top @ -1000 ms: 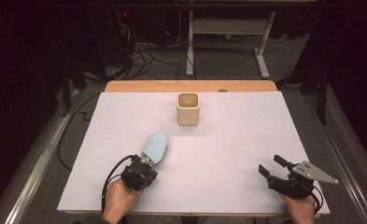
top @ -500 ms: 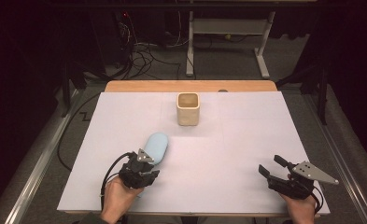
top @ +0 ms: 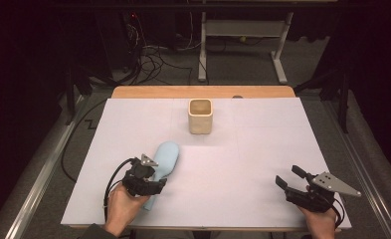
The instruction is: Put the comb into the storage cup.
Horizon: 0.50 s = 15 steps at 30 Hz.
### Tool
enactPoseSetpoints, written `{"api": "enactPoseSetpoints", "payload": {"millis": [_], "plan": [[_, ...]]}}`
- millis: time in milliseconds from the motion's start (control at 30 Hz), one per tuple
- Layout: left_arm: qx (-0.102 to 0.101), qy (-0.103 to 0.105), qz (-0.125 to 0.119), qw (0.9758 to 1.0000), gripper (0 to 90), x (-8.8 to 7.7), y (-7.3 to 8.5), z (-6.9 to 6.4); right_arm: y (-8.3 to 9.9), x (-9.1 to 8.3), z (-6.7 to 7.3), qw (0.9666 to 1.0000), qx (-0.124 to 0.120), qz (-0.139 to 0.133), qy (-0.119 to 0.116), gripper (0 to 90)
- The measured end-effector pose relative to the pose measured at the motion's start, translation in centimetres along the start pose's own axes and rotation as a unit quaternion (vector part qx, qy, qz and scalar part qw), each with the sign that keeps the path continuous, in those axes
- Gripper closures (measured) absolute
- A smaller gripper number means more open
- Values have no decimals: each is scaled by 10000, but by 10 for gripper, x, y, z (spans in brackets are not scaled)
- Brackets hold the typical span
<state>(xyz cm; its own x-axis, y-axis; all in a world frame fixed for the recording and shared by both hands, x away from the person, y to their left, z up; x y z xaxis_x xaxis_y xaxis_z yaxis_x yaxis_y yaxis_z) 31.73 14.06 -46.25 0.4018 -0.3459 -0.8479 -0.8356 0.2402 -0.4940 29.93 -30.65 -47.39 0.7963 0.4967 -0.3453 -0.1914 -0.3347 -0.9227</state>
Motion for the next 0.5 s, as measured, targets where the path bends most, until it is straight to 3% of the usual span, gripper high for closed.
{"api": "enactPoseSetpoints", "payload": {"millis": [200,500], "plan": [[-170,-46,55,9998,413,6,0,7,0,0,0,10000,-4,3,0,267],[-269,-129,214,9993,386,16,-2,11,0,0,0,10000,-12,1,2,267]]}}
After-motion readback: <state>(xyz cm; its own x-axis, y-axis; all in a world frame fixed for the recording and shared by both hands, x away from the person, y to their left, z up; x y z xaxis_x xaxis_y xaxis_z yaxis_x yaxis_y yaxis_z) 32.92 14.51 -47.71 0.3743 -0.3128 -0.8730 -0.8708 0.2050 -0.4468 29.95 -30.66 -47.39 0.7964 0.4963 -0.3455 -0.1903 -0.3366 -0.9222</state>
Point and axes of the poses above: each handheld gripper's, and its own axes: x roughly forward along the jaws, y roughly out of its underside, z roughly to its left, the point moved 4 cm from there along x, roughly forward along the jaws, and after that the axes turned 15 degrees about -x, right-handed, at the moved point
